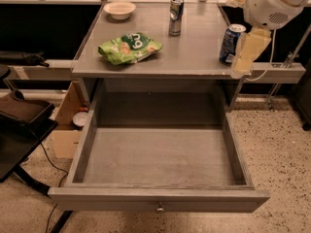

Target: Place green rice chip bag into top drawer

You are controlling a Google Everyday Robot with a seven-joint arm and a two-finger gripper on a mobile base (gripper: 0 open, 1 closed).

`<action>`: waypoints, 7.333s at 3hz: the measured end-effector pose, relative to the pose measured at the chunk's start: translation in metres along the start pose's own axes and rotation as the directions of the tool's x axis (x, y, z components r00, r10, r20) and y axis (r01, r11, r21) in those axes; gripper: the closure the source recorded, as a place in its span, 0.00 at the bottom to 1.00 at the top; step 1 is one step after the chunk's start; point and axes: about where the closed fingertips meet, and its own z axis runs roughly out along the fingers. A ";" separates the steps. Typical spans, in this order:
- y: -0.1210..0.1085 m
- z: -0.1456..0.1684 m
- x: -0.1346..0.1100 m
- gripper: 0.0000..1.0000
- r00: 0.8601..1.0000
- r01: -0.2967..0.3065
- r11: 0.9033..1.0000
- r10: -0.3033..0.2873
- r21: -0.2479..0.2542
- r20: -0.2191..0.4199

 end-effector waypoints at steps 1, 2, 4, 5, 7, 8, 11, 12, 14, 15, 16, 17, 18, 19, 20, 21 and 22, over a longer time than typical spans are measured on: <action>0.000 0.000 0.000 0.00 1.000 0.000 1.000 0.000 0.000 0.000; -0.029 0.013 -0.011 0.00 0.998 0.009 1.000 -0.011 0.026 0.064; -0.113 0.066 -0.083 0.00 0.976 0.131 0.990 -0.136 0.043 0.168; -0.140 0.096 -0.138 0.00 0.952 0.269 0.961 -0.274 0.059 0.139; -0.135 0.208 -0.204 0.00 0.844 0.530 0.841 -0.536 -0.104 -0.027; -0.119 0.251 -0.200 0.00 0.792 0.576 0.788 -0.603 -0.218 -0.089; -0.119 0.254 -0.200 0.65 0.792 0.576 0.789 -0.603 -0.215 -0.091; -0.119 0.254 -0.200 0.69 0.792 0.576 0.789 -0.603 -0.215 -0.091; -0.119 0.254 -0.200 0.22 0.792 0.576 0.789 -0.603 -0.215 -0.090; -0.114 0.280 -0.209 0.00 0.786 0.594 0.773 -0.617 -0.225 -0.045; -0.114 0.284 -0.209 0.00 0.786 0.594 0.772 -0.617 -0.226 -0.042; -0.114 0.284 -0.209 0.18 0.786 0.594 0.772 -0.617 -0.226 -0.042; -0.114 0.284 -0.209 0.41 0.786 0.594 0.772 -0.617 -0.226 -0.042; -0.114 0.284 -0.209 0.65 0.786 0.594 0.772 -0.617 -0.226 -0.042; -0.117 0.280 -0.210 0.94 0.786 0.595 0.774 -0.617 -0.215 -0.047; -0.128 0.263 -0.211 1.00 0.785 0.598 0.781 -0.616 -0.178 -0.065; -0.144 0.218 -0.206 1.00 0.790 0.600 0.796 -0.606 -0.084 -0.096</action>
Offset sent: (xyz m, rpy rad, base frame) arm 0.0960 0.0359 0.0185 0.1735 -0.0993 0.0975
